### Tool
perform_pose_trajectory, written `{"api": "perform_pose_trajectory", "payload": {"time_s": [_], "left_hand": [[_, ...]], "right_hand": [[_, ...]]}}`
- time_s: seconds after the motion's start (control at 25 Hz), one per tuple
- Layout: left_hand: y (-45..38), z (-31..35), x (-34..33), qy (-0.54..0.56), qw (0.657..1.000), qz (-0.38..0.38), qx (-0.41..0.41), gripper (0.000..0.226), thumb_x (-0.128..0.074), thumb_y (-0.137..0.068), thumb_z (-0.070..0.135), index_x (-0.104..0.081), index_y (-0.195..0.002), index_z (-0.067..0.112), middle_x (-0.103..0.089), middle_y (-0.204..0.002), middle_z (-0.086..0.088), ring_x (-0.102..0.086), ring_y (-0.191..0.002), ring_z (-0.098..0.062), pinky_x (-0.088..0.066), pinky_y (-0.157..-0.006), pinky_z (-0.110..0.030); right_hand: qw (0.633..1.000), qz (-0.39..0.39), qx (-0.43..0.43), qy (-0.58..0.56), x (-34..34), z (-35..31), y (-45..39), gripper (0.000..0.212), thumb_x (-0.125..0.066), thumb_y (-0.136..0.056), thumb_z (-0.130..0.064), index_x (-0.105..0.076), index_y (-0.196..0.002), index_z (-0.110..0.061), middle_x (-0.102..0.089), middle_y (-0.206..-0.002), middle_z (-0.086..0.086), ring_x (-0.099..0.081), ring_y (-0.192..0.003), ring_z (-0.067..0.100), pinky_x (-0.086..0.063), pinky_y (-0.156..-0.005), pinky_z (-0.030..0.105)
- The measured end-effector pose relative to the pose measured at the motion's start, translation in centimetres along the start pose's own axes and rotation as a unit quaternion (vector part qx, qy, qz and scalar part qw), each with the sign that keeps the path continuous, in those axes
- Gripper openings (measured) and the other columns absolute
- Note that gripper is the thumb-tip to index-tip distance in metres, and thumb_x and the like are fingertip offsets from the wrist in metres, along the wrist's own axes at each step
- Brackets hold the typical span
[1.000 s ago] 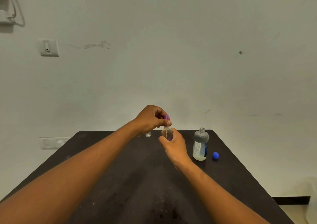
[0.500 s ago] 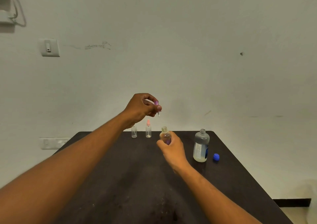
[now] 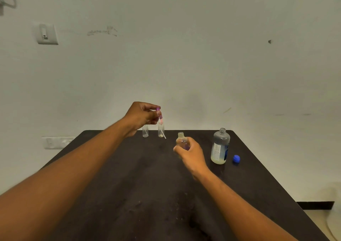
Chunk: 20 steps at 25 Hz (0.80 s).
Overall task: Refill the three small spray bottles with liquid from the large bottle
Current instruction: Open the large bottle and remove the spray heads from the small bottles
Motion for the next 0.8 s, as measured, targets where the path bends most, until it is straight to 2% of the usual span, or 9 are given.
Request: {"api": "perform_pose_trajectory", "payload": {"time_s": [0.08, 0.24, 0.52, 0.64, 0.8], "left_hand": [[0.0, -1.5, -0.5, -0.012, 1.0, -0.006, 0.013, 0.031, -0.074, -0.09, 0.007, -0.072, -0.12, 0.002, -0.079, -0.09, -0.013, -0.073, -0.072, -0.017, -0.063, -0.078, -0.034], [-0.2, -4.6, -1.6, -0.034, 0.999, -0.013, 0.039, 0.024, -0.076, -0.089, 0.006, -0.073, -0.113, 0.006, -0.078, -0.089, -0.013, -0.076, -0.068, -0.017, -0.062, -0.07, -0.027], [-1.9, -11.3, -3.6, -0.059, 0.994, -0.045, 0.086, 0.019, -0.077, -0.088, 0.005, -0.074, -0.107, 0.002, -0.079, -0.093, -0.014, -0.078, -0.085, -0.023, -0.064, -0.075, -0.031], [-2.5, -13.3, -4.4, -0.068, 0.992, -0.054, 0.094, 0.019, -0.078, -0.087, 0.005, -0.074, -0.106, 0.003, -0.079, -0.092, -0.013, -0.078, -0.084, -0.021, -0.063, -0.074, -0.029], [-3.0, -15.8, -5.0, -0.084, 0.989, -0.059, 0.107, 0.021, -0.079, -0.086, 0.005, -0.074, -0.106, 0.002, -0.078, -0.092, -0.013, -0.078, -0.082, -0.02, -0.062, -0.071, -0.027]], "right_hand": [[1.0, 0.003, 0.001, 0.009, -0.1, 0.9, -0.7, 0.026, -0.078, -0.085, -0.022, -0.067, -0.109, -0.026, -0.068, -0.106, -0.009, -0.066, -0.097, 0.012, -0.057, -0.088, 0.028], [0.999, 0.001, -0.005, 0.038, -0.4, 2.7, -2.3, 0.028, -0.084, -0.081, -0.026, -0.069, -0.105, -0.024, -0.07, -0.102, -0.007, -0.067, -0.096, 0.013, -0.059, -0.086, 0.03], [0.994, -0.007, -0.026, 0.106, -0.4, 5.6, -4.7, 0.033, -0.088, -0.078, -0.027, -0.068, -0.103, -0.021, -0.068, -0.096, -0.009, -0.066, -0.088, 0.01, -0.054, -0.076, 0.023], [0.991, -0.011, -0.031, 0.132, -0.6, 6.4, -5.4, 0.036, -0.089, -0.077, -0.028, -0.067, -0.105, -0.022, -0.067, -0.094, -0.01, -0.064, -0.085, 0.006, -0.047, -0.069, 0.015], [0.987, -0.017, -0.046, 0.155, -0.8, 7.9, -5.9, 0.038, -0.089, -0.077, -0.028, -0.069, -0.108, -0.021, -0.069, -0.098, -0.007, -0.066, -0.089, 0.008, -0.047, -0.07, 0.016]]}}
Point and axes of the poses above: each hand's wrist, its own y-axis away from the middle knuckle, its own x-axis out of the back of the hand, z = x × y, the point moved 9 cm from there along -y, towards the middle knuckle
